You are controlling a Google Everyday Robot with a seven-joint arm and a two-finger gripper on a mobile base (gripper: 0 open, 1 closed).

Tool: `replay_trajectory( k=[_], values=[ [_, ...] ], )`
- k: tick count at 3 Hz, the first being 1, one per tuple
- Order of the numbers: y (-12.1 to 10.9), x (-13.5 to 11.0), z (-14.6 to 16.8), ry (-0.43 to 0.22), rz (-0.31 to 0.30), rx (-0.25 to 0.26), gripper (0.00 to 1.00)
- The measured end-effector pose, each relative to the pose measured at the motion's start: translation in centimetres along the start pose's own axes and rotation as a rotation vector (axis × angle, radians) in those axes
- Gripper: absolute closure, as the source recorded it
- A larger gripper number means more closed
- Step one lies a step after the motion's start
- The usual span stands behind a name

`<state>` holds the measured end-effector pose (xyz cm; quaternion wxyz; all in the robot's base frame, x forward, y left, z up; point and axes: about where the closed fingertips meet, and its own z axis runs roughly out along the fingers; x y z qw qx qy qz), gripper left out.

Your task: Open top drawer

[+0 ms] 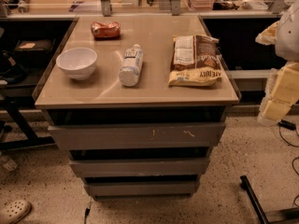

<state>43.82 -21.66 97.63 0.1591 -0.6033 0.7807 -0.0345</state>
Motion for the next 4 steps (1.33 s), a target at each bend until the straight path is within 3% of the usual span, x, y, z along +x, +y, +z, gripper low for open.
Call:
replay_trajectory(
  k=[2,3,4],
  values=[
    [0.4,-0.3,0.8,0.012,-0.010,0.005,0.00],
    [1.2,-0.8,3.8,0.005,-0.022,-0.019,0.00],
    [3.6,-1.0,7.9,0.005,-0.025,-0.078,0.00]
  ],
)
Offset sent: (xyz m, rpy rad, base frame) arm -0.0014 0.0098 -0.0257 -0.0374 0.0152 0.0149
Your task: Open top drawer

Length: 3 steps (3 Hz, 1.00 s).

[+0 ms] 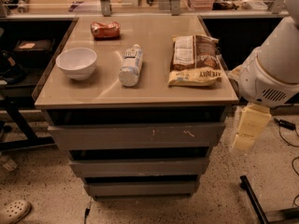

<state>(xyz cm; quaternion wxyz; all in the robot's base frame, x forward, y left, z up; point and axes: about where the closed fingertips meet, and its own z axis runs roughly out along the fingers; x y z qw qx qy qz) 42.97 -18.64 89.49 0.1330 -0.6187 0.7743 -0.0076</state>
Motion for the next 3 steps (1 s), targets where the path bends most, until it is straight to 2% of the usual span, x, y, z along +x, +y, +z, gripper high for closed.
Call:
replay_trajectory(
  k=[1,2,3],
  values=[
    [0.0,0.0,0.0,0.000,0.000,0.000,0.00],
    [2.1,-0.9,3.2,-0.029,-0.001,-0.058,0.00],
    [4.6,-2.6,8.3,-0.070,0.014,-0.121,0.00]
  ],
)
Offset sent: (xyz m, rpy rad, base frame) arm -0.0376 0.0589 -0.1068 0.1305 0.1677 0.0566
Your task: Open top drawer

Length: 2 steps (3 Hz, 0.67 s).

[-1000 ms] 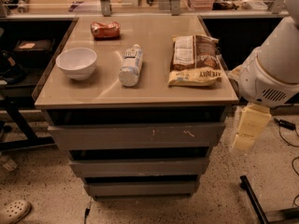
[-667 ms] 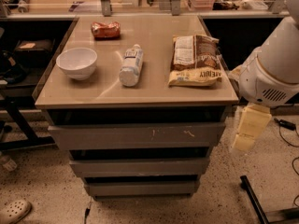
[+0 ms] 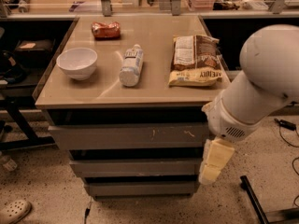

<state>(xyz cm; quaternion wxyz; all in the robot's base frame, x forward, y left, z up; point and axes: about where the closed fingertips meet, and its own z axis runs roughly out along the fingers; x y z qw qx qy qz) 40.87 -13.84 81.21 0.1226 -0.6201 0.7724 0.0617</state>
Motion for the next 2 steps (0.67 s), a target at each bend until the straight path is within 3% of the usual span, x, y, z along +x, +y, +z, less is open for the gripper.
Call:
replay_trajectory(
  k=[2],
  values=[
    [1.3,-2.8,8.4,-0.041,-0.002,-0.086,0.00]
  ],
)
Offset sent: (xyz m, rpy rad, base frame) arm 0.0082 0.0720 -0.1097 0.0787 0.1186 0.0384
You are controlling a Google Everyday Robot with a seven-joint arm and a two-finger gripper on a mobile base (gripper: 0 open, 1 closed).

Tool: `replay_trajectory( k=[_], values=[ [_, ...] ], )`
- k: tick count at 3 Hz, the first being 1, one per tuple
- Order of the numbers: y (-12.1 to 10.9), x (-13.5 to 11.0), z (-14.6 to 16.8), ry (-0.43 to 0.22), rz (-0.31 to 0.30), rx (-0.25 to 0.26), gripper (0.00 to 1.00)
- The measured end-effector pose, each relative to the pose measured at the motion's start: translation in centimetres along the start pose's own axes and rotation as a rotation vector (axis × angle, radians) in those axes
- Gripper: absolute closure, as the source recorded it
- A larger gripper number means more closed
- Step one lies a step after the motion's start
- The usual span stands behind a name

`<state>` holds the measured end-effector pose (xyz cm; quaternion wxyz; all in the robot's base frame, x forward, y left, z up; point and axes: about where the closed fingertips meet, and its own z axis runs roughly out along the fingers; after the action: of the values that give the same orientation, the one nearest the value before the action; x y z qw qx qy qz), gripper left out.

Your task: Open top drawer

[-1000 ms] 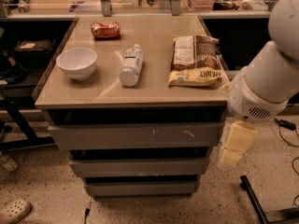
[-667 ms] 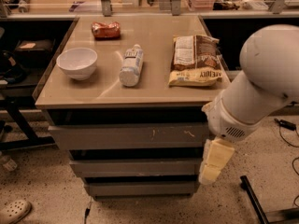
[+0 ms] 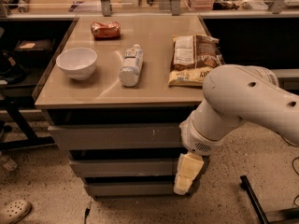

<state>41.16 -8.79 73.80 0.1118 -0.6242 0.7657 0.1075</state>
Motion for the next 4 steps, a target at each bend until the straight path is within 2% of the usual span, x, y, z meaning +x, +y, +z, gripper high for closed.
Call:
replay_trajectory(
  k=[1,2,4],
  values=[
    [0.0,0.0,0.0,0.000,0.000,0.000,0.00],
    [-1.5,-0.5,0.7,-0.016,-0.005,0.037,0.00],
    [-5.0,-0.7,4.1,-0.036,-0.007,0.069,0.00]
  ],
)
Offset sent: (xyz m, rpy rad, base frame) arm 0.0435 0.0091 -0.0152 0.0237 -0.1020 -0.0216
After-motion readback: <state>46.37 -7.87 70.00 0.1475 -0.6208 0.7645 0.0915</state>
